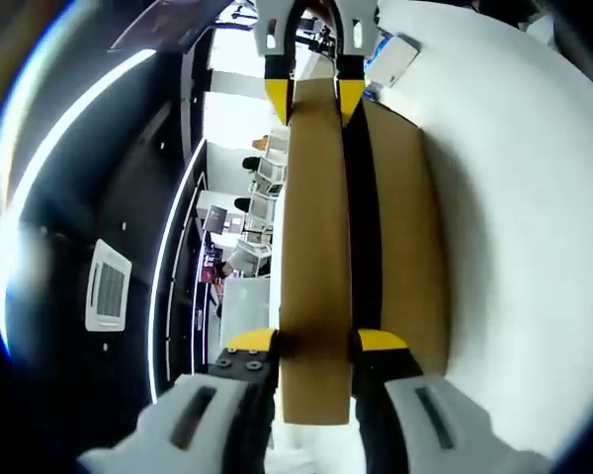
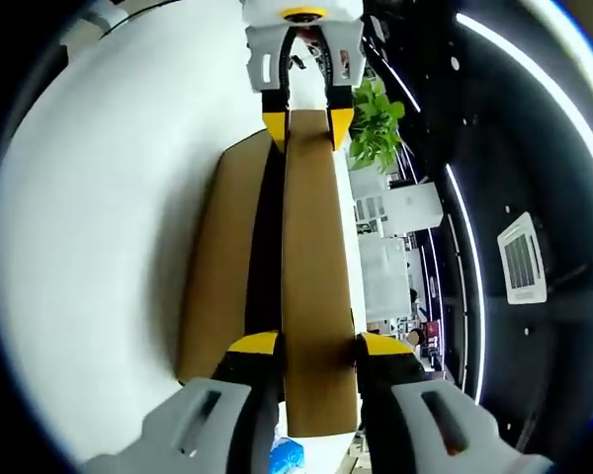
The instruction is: Operate the shoe box by opening the lid, removing the specified soft item, and placing it in the target area until the item is outside and the box remains undamaged.
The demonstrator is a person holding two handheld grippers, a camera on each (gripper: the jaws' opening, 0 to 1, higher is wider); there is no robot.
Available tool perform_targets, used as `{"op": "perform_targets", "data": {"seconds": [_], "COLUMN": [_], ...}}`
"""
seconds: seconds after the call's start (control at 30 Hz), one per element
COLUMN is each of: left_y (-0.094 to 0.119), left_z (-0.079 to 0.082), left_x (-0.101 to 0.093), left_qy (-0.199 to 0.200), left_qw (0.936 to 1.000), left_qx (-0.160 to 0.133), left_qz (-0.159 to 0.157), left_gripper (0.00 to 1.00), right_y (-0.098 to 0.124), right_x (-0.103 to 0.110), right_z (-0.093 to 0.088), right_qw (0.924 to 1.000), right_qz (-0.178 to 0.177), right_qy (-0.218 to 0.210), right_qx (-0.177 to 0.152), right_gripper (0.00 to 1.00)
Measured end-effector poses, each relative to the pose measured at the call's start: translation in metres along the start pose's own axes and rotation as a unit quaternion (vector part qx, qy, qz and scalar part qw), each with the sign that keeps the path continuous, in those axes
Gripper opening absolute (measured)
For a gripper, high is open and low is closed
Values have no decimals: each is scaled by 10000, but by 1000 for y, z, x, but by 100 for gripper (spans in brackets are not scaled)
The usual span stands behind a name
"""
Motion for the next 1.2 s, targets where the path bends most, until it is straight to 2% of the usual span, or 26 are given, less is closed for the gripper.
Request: {"op": "perform_targets", "data": {"seconds": [0.17,0.53,0.7,1.2], "left_y": [1,0,-6,-4], "left_z": [0,-2,0,1], "left_x": [-7,-10,-13,-19], "left_qy": [-78,-71,-139,-401], "left_qw": [9999,9998,9993,9977], "left_qx": [2,-58,78,43], "left_qz": [153,179,332,549], "left_gripper": [29,29,29,29], "right_y": [-2,-3,-5,-3], "right_x": [5,11,15,29], "right_z": [0,0,-1,-2], "right_qw": [9999,9998,9994,9977], "right_qz": [-88,-174,-320,-677], "right_qy": [105,130,145,100], "right_qx": [38,50,14,-19], "right_gripper": [29,29,29,29]}}
Point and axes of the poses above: the point that each gripper's makers call its tool centre point, and the gripper's own axes: y roughly backward along the fingers, x roughly to its left, z roughly out of its top, the point moved 9 cm from there along y, roughly backward along the fingers, and after that the axes turned 7 degrees about z, right-handed, at the moved point
